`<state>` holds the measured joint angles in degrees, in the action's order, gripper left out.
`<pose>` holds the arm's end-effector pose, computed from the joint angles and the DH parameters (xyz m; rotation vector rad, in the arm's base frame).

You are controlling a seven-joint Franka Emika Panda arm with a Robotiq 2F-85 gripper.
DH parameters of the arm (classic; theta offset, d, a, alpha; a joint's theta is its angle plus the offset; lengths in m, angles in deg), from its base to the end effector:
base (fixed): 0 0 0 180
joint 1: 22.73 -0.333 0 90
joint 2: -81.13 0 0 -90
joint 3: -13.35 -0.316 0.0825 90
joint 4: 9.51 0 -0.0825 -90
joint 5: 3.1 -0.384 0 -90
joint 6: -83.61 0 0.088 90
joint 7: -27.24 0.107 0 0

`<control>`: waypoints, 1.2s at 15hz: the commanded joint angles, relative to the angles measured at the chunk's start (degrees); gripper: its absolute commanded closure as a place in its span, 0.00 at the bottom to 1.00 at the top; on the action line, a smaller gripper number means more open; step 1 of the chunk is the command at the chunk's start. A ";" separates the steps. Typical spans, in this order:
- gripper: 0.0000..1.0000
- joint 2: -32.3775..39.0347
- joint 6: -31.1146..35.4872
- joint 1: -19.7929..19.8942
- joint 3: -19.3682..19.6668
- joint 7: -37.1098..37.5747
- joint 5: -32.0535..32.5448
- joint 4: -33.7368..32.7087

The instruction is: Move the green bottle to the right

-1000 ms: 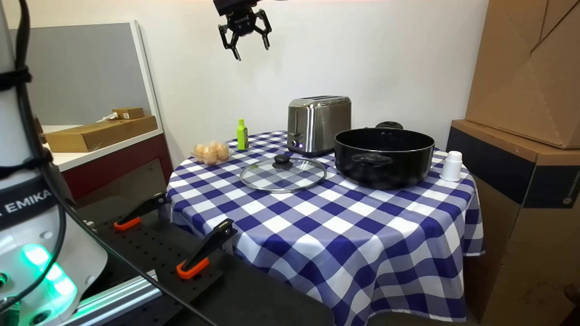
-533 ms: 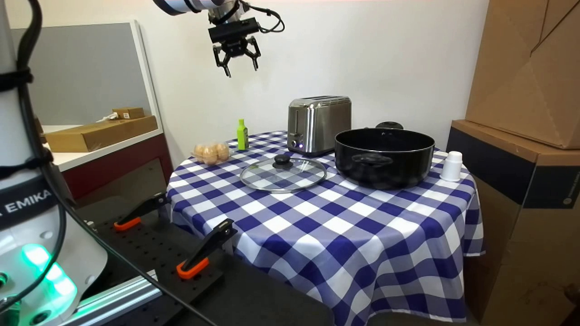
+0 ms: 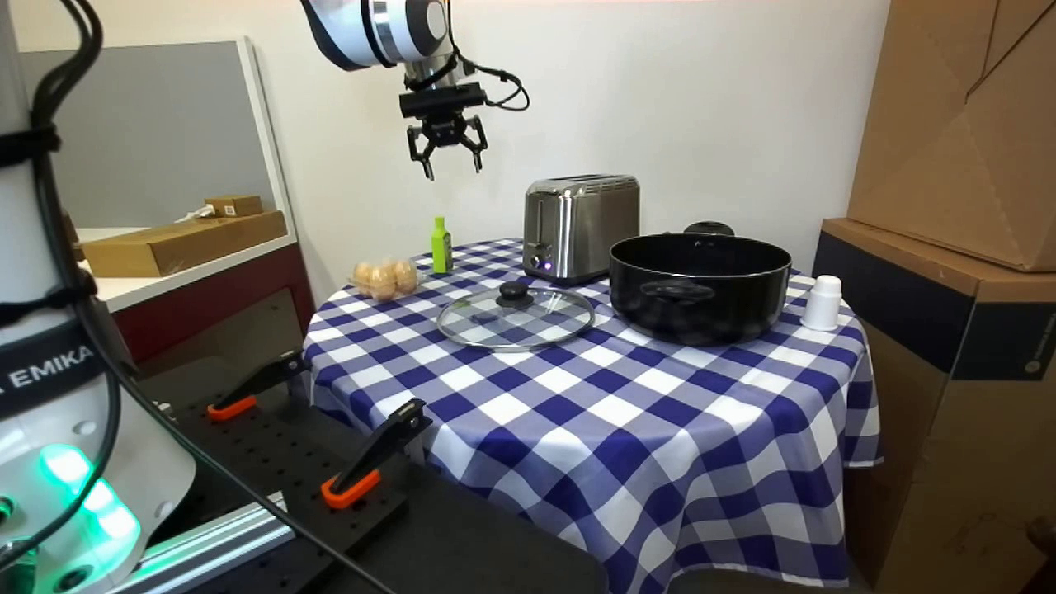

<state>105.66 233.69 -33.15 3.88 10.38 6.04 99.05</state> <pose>0.6207 0.2197 0.3110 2.8695 1.1170 0.4740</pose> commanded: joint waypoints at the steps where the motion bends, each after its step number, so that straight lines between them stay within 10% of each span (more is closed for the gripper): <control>1: 0.00 5.60 -4.03 -0.37 -1.06 1.45 -1.41 -6.46; 18: 0.00 18.67 -11.21 -4.98 0.78 11.79 -1.38 -19.68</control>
<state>121.79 224.61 -36.24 3.05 18.88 4.64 83.45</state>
